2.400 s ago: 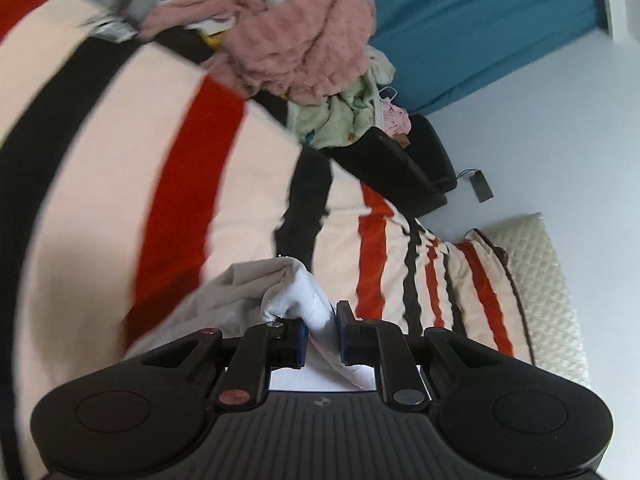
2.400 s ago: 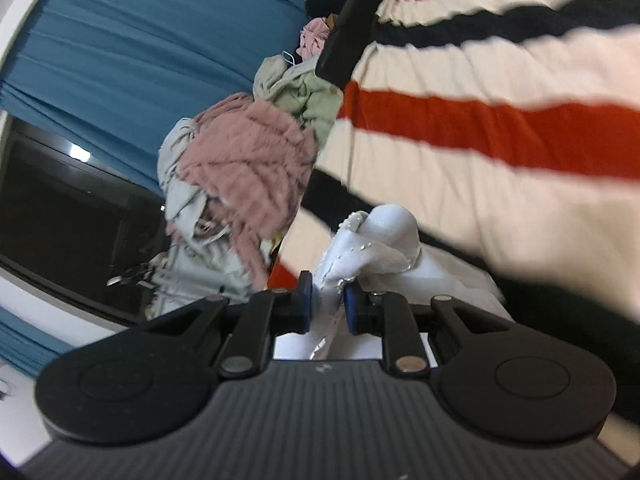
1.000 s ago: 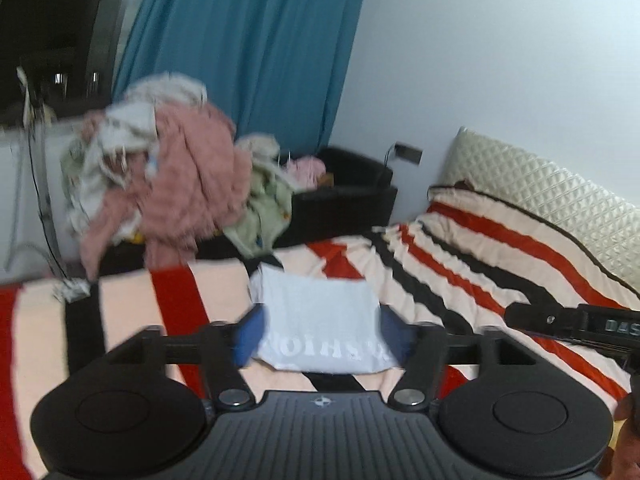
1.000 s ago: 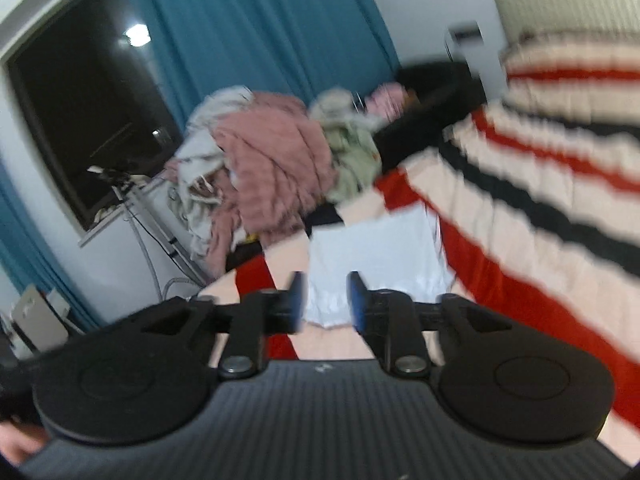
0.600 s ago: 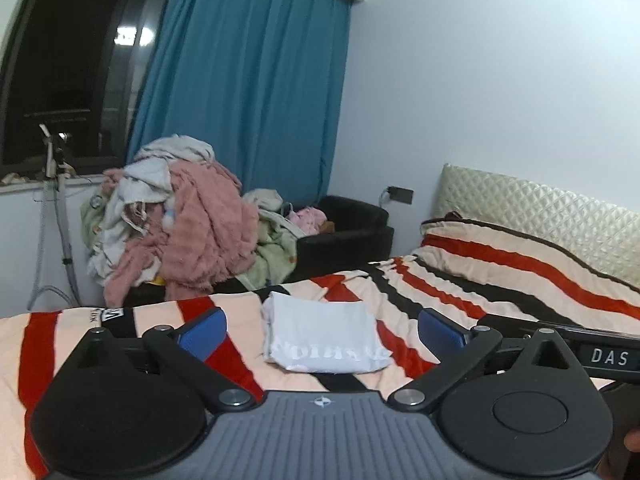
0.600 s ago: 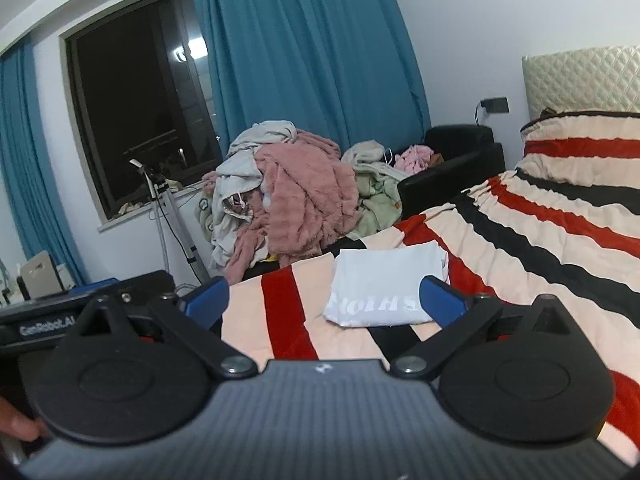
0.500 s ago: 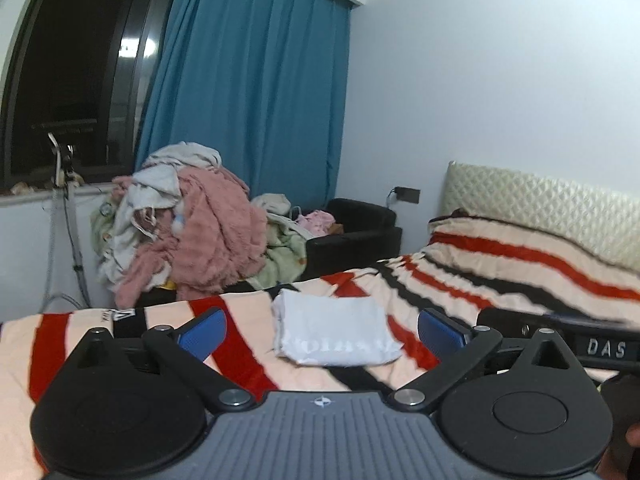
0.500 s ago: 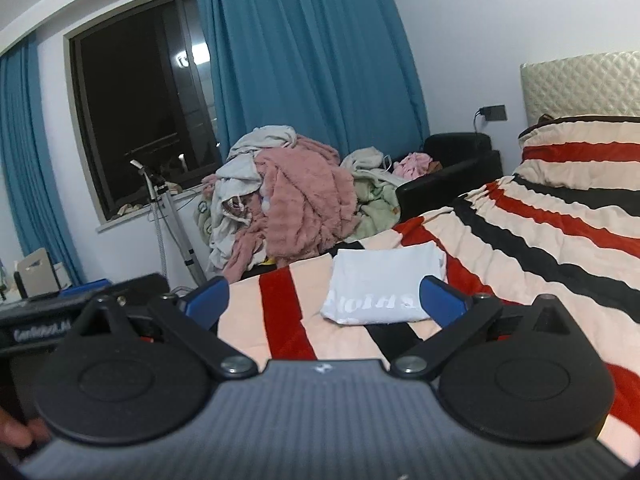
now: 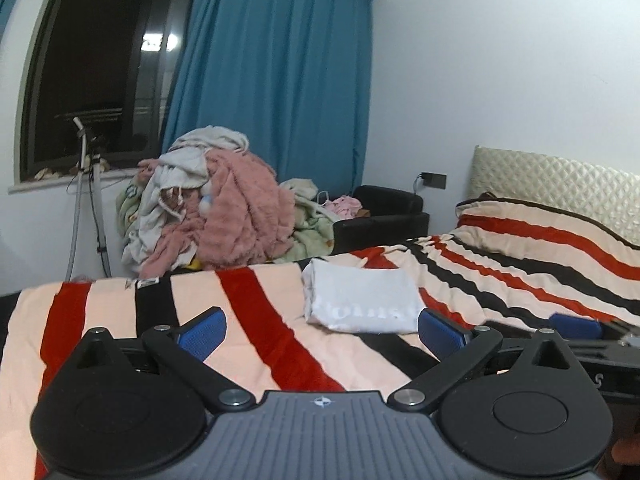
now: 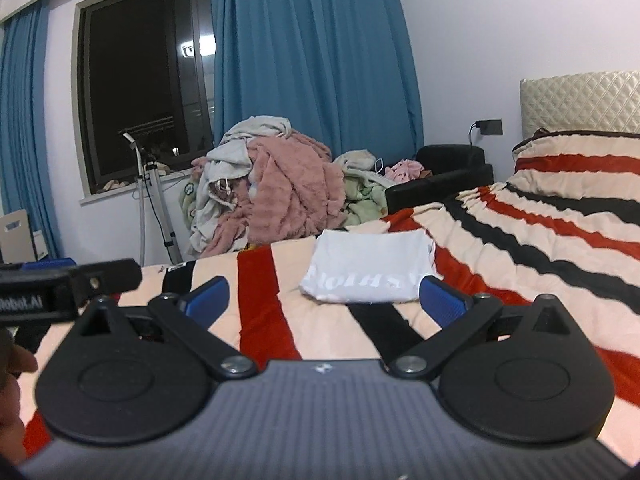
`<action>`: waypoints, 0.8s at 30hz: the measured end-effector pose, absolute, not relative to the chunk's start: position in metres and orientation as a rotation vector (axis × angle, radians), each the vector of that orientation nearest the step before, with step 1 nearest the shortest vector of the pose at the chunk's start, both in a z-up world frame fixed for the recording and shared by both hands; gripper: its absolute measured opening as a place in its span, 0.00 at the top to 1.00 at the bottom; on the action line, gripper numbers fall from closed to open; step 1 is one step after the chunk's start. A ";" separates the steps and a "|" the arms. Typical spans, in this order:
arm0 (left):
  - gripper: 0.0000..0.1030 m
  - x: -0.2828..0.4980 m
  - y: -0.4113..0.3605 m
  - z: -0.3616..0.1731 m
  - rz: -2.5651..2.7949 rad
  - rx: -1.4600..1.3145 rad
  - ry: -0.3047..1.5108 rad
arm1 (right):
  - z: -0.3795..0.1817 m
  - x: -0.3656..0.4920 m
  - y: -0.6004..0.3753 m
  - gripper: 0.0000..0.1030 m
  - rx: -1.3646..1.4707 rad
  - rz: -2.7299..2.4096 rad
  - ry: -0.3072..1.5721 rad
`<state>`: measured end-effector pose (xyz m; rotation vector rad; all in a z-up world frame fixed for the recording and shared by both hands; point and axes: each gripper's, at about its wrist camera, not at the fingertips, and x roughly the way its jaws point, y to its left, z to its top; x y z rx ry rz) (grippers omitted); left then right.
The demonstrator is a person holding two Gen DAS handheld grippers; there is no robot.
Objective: Fold clothes
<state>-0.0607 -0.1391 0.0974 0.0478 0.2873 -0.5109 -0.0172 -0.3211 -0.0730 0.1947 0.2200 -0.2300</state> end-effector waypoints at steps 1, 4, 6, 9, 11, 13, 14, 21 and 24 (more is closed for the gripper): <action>0.00 -0.058 -0.136 0.094 -0.504 0.041 0.291 | -0.077 -0.016 -0.320 0.00 0.193 -0.225 0.225; 0.00 -0.049 -0.128 0.084 -0.477 0.013 0.317 | -0.086 -0.012 -0.316 0.00 0.177 -0.217 0.239; 0.00 -0.046 -0.124 0.080 -0.473 0.009 0.329 | -0.090 -0.009 -0.314 0.00 0.172 -0.225 0.251; 0.00 -0.046 -0.124 0.075 -0.471 0.033 0.329 | -0.092 -0.007 -0.313 0.00 0.173 -0.236 0.260; 0.00 -0.046 -0.124 0.071 -0.473 0.050 0.327 | -0.092 -0.008 -0.311 0.00 0.176 -0.236 0.259; 0.00 -0.047 -0.123 0.069 -0.476 0.056 0.324 | -0.093 -0.007 -0.310 0.00 0.174 -0.238 0.265; 0.00 -0.048 -0.123 0.069 -0.481 0.054 0.323 | -0.093 -0.007 -0.310 0.00 0.173 -0.240 0.269; 0.00 -0.049 -0.130 0.069 -0.486 0.070 0.317 | -0.093 -0.004 -0.308 0.00 0.160 -0.252 0.278; 0.00 -0.049 -0.131 0.070 -0.476 0.071 0.317 | -0.093 -0.005 -0.307 0.00 0.159 -0.254 0.277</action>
